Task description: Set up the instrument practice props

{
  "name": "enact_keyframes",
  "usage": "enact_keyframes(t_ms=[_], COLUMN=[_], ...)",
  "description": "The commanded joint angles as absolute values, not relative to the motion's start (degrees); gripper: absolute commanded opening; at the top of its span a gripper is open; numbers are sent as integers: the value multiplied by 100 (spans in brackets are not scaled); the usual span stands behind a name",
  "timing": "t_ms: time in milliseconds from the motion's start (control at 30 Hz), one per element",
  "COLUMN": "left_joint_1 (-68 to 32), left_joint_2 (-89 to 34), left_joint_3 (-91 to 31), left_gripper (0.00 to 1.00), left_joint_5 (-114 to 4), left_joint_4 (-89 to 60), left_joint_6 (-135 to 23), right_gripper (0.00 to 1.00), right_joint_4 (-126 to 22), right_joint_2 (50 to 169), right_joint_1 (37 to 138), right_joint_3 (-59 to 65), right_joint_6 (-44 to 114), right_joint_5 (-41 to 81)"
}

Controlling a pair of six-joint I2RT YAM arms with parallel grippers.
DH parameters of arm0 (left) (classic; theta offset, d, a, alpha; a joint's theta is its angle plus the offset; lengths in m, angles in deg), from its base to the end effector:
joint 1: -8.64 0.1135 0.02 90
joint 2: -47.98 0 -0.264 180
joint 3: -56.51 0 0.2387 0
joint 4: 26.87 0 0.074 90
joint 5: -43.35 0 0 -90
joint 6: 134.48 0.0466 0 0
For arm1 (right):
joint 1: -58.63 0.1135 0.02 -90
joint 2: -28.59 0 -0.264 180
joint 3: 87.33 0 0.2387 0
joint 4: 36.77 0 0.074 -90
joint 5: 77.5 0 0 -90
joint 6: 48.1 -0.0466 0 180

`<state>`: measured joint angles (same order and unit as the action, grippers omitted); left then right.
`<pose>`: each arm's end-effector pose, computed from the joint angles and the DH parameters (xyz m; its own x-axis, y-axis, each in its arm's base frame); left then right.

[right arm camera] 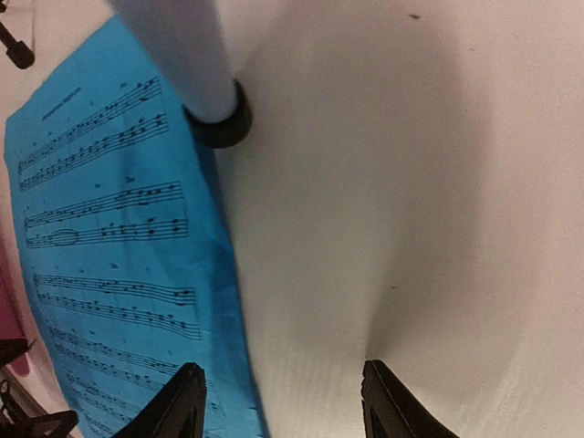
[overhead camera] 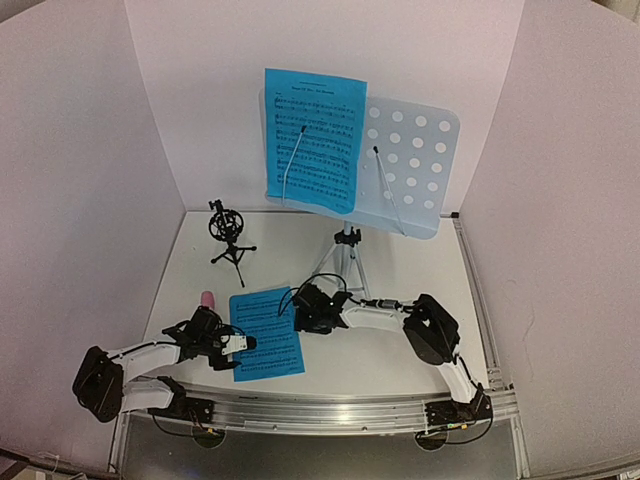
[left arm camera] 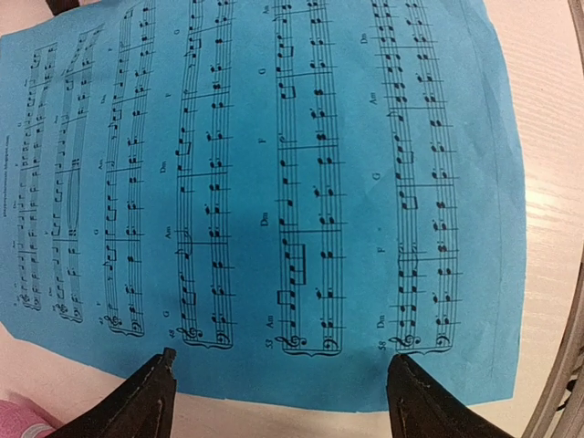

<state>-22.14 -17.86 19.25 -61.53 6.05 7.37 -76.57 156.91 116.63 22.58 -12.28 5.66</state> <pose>0.1471 -0.1016 0.1356 0.0053 0.8815 -0.4722 0.9643 0.1205 0.2358 0.2556 0.3986 0.1430 -0.9194 0.0479 -0.3904 -0.1081 0.9236 0.3679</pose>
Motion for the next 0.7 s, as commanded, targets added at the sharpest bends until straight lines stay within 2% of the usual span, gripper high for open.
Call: enact_keyframes(t_ms=[0,433,533,667], left_joint_1=[-2206,-2203,-2203,-2203], left_joint_2=[-1828,-1902,-1895,-1903], left_joint_3=[2055,2089,2089,2100], left_gripper=[80,80,80,79], left_joint_5=[-6492,-6535,-6537,-6538], left_joint_4=[243,115,117,96], left_joint_6=[836,966,957,922], right_gripper=[57,56,52,41], right_joint_4=[-7113,-6089,-5870,-5729], right_joint_2=[16080,16193,16165,16131], right_joint_1=[11648,11556,11535,11528], right_joint_3=[2443,2152,2017,1916], right_joint_6=[-1390,-1653,-1756,-1842], right_joint_5=[1079,1431,1422,1317])
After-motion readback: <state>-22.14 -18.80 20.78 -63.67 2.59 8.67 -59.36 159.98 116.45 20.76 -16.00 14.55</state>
